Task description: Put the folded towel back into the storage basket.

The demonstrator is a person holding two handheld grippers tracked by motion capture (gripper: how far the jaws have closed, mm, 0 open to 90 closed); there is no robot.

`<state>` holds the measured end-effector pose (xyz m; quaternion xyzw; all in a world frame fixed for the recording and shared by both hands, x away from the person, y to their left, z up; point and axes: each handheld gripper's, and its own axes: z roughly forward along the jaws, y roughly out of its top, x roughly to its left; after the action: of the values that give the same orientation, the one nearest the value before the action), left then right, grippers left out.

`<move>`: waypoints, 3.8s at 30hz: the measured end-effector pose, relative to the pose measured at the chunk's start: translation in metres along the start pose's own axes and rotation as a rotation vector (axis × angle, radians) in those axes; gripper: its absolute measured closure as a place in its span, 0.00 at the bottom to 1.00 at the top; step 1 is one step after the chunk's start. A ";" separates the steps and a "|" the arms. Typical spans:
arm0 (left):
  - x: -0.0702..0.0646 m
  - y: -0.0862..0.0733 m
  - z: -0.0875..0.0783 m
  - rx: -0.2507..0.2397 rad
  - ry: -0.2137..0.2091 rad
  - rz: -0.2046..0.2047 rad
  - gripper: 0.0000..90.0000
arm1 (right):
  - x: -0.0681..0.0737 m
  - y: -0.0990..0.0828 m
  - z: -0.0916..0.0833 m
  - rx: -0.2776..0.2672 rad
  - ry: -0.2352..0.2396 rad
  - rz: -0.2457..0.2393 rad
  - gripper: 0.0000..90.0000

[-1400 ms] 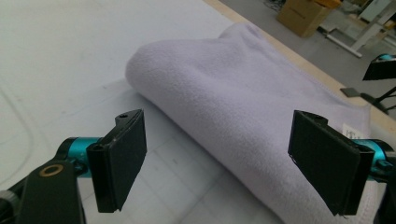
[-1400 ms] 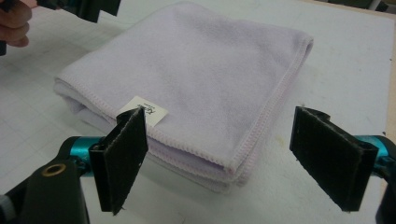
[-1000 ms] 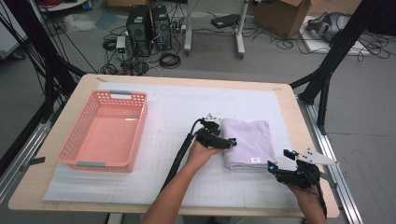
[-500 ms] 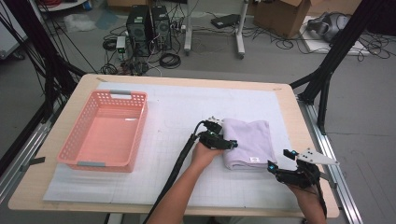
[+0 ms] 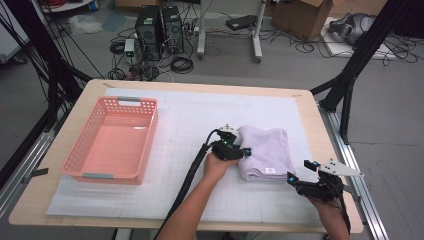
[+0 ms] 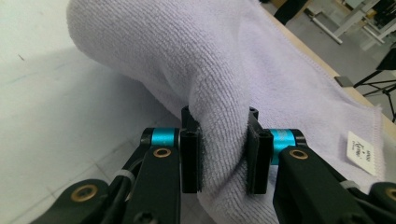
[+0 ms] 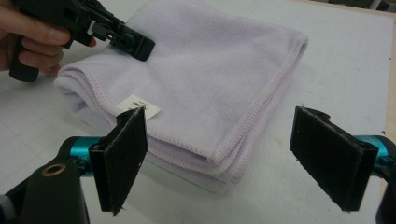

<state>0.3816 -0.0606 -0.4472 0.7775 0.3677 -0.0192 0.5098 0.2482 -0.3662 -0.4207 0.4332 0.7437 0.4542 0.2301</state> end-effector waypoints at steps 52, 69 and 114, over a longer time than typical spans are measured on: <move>0.015 -0.002 -0.168 -0.239 -0.080 0.238 0.82 | 0.010 0.004 0.008 0.000 0.023 -0.017 0.20; 0.027 0.011 -0.227 -0.319 -0.110 0.258 0.82 | 0.011 0.006 0.008 -0.009 0.031 -0.021 0.20; 0.073 0.007 -0.387 -0.460 0.055 0.267 0.82 | 0.013 0.007 0.015 0.008 0.032 -0.027 0.20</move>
<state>0.3058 0.2904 -0.2859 0.6831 0.2701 0.1535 0.6609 0.2557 -0.3460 -0.4208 0.4167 0.7548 0.4552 0.2224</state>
